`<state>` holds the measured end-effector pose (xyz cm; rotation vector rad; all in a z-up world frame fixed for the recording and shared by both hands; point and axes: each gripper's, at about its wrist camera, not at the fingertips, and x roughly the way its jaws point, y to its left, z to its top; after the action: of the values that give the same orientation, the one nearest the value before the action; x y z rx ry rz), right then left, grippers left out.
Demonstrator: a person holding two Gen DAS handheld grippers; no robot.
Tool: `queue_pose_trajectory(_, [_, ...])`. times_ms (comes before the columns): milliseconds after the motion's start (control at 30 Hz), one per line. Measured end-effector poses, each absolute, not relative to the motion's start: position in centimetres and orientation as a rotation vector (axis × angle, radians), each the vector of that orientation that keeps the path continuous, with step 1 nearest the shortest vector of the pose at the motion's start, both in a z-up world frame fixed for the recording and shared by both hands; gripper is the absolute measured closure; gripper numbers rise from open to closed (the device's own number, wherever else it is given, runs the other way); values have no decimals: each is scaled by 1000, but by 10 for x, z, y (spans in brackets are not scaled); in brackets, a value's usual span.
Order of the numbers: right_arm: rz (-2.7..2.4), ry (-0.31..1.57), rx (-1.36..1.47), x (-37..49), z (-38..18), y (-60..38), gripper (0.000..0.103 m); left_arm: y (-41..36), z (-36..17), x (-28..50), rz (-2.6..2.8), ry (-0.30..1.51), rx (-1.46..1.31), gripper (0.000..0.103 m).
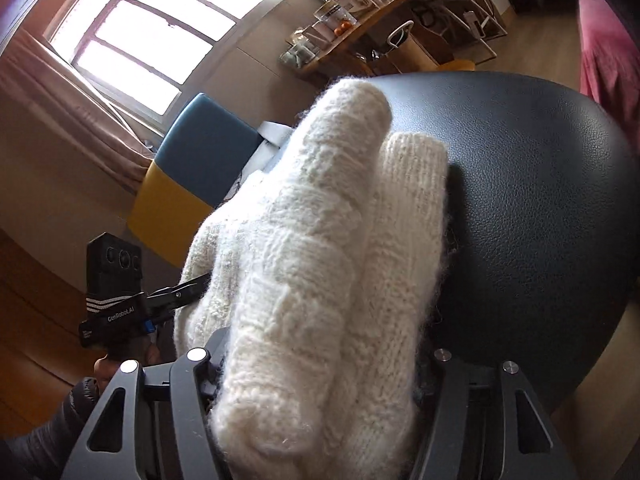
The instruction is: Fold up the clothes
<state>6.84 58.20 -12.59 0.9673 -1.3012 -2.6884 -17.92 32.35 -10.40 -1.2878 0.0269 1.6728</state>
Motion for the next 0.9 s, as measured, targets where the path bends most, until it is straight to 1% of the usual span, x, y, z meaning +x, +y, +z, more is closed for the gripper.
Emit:
queue_pose_trajectory(33, [-2697,-1296,966,74,-121,584,34,323,-102,-180,1672,17,-1295,57])
queue_pose_trajectory(200, [-2743,-1269,962,104,-97,593,32,311,-94,-182,1701,-22,-1305,57])
queue_pose_trajectory(367, [-2893,-1064,944,107,-68,568,32,292,-85,-164,1777,-11,-1259,57])
queue_pose_trajectory(467, [-2941,-868,916,100,-43,543,31,287,-74,-154,1818,-17,-1222,61])
queue_pose_trajectory(533, [-2940,-764,894,86,-30,521,29,283,-67,-150,1849,-27,-1201,61])
queue_pose_trajectory(633, [-2903,-656,917,65,-37,500,29,267,-51,-142,1873,-71,-1148,62])
queue_pose_trajectory(700, [-2869,-637,946,59,-54,493,29,268,-41,-128,1849,-71,-1097,62])
queue_pose_trajectory(767, [-2847,-635,1047,52,-68,489,29,281,-40,-114,1821,-23,-1084,62])
queue_pose_trajectory(833, [-2834,-698,1154,49,-89,491,29,300,-49,-103,1795,37,-1110,62])
queue_pose_trajectory(900, [-2788,-809,1247,51,-108,492,29,314,-69,-100,1782,110,-1173,62])
